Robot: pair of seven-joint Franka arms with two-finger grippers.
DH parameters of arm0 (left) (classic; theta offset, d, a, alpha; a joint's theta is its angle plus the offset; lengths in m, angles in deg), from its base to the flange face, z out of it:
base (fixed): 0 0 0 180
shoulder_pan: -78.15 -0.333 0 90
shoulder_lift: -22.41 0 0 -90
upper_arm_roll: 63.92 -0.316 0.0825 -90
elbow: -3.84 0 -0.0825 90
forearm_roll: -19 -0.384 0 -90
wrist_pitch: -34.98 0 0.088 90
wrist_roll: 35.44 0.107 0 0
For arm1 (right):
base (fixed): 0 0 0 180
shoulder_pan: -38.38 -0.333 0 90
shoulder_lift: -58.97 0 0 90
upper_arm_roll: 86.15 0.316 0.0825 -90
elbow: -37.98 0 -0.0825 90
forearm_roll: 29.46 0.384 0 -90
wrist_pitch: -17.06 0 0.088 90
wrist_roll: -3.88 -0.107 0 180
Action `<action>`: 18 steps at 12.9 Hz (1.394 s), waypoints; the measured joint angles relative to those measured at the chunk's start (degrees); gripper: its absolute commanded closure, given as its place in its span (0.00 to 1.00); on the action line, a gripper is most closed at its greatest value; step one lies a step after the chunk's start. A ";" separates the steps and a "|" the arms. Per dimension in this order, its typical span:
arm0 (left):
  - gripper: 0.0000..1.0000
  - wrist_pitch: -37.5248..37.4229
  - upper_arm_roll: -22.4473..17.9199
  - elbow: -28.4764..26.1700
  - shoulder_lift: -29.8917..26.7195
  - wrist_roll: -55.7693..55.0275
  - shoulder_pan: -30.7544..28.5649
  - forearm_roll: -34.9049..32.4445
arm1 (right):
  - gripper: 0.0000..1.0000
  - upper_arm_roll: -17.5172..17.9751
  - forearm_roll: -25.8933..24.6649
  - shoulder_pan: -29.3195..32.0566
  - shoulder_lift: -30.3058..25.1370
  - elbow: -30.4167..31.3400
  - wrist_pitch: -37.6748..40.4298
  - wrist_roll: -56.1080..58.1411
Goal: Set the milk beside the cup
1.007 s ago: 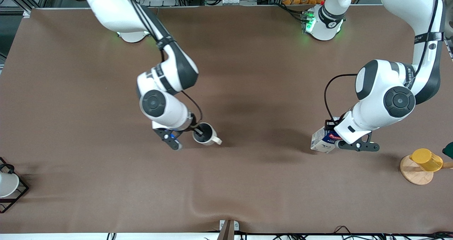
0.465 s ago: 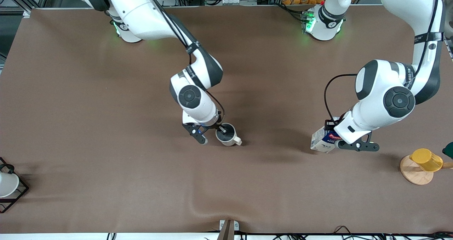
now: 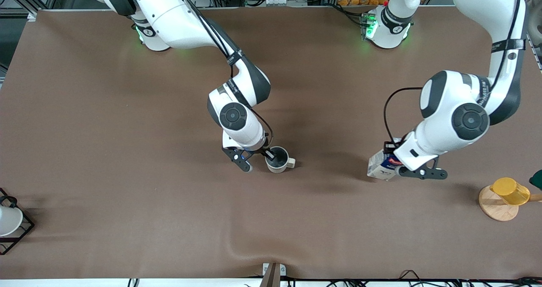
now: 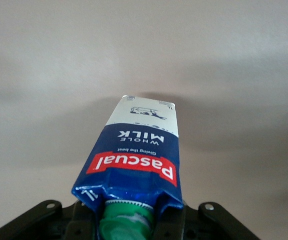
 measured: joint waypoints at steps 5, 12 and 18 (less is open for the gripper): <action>1.00 -5.59 9.03 0.12 -0.04 -12.10 0.27 0.01 | 0.00 -0.70 0.00 9.27 -5.19 -10.45 27.02 6.11; 1.00 -7.27 20.67 2.28 -0.06 -34.79 5.79 0.29 | 0.00 -1.08 -4.92 25.94 -12.34 -10.54 40.36 36.54; 1.00 -7.36 20.47 8.57 4.88 -47.01 17.53 2.72 | 0.00 -1.08 -6.17 36.66 -12.93 -9.39 40.79 56.43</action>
